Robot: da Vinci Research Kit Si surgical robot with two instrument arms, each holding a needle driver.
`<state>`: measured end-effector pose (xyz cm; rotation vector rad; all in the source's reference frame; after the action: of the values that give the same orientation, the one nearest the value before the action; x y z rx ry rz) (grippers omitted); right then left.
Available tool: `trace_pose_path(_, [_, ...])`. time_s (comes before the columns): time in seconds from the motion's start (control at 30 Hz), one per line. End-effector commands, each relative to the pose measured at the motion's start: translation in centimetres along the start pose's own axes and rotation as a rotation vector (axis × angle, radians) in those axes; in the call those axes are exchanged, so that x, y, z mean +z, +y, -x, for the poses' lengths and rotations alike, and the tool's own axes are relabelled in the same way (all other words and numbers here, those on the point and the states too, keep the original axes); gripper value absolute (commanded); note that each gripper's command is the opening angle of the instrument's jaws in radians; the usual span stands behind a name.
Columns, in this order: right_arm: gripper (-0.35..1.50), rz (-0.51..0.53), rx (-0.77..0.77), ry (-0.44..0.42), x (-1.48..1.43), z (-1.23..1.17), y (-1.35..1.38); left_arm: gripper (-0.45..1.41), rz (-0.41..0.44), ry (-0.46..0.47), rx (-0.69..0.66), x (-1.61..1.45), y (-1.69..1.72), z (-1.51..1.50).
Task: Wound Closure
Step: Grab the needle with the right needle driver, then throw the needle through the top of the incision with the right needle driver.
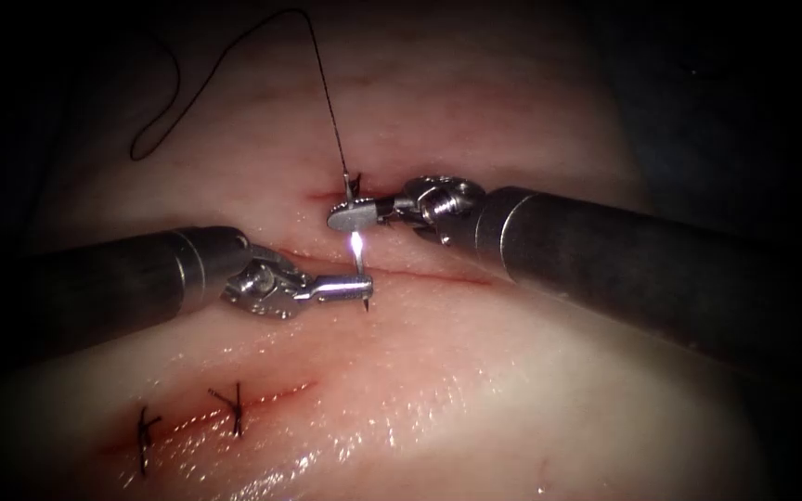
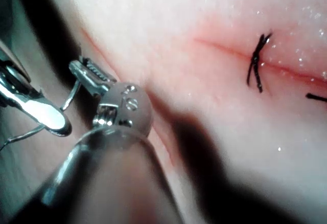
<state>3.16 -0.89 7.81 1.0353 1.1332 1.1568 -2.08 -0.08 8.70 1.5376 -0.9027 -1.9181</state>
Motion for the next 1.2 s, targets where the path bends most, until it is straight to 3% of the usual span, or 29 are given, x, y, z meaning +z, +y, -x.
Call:
trace_pose_path(0.03, [-0.35,0.001,-0.049,0.001,0.05,-0.09,0.06,0.56,0.008,-0.020,-0.067,0.05,0.00,0.06])
trace_pose_path(0.07, [-0.35,0.003,-0.066,0.002,0.05,-0.10,0.07,0.76,0.008,-0.034,-0.097,0.05,0.00,0.05])
trace_pose_path(0.2, [-0.35,0.007,-0.111,0.007,0.05,-0.13,0.11,1.11,0.016,-0.094,-0.270,0.03,0.01,0.03])
trace_pose_path(0.3, [-0.35,0.010,-0.174,0.029,0.06,-0.17,0.18,1.21,0.019,-0.181,-0.327,-0.03,0.05,0.00])
trace_pose_path(0.4, [-0.35,0.018,-0.268,0.050,0.07,-0.22,0.27,1.20,0.017,-0.316,-0.393,-0.10,0.11,-0.03])
trace_pose_path(0.47, [-0.35,0.014,-0.310,0.074,0.07,-0.25,0.34,1.06,0.015,-0.367,-0.413,-0.15,0.13,-0.03])
trace_pose_path(0.53, [-0.35,0.013,-0.359,0.088,0.06,-0.27,0.40,0.44,0.004,-0.386,-0.444,-0.21,0.17,-0.01])
trace_pose_path(0.57, [-0.35,0.015,-0.382,0.092,0.06,-0.28,0.42,0.26,-0.004,-0.393,-0.453,-0.23,0.18,0.00])
trace_pose_path(0.63, [-0.35,0.016,-0.425,0.101,0.06,-0.29,0.46,0.05,-0.012,-0.400,-0.496,-0.27,0.22,0.04])
trace_pose_path(0.7, [-0.35,-0.005,-0.448,0.134,0.06,-0.28,0.50,-0.05,-0.023,-0.413,-0.544,-0.31,0.27,0.11])
trace_pose_path(0.87, [-0.35,-0.013,-0.557,0.176,0.09,-0.21,0.54,-0.08,-0.041,-0.433,-0.588,-0.30,0.41,0.25])
trace_pose_path(0.97, [-0.35,-0.025,-0.730,0.226,0.11,-0.18,0.55,-0.10,-0.054,-0.447,-0.604,-0.29,0.54,0.33])
trace_pose_path(1.2, [-0.35,-0.054,-0.969,0.311,0.19,-0.12,0.62,-0.11,-0.001,-0.472,-0.637,-0.27,0.83,0.45])
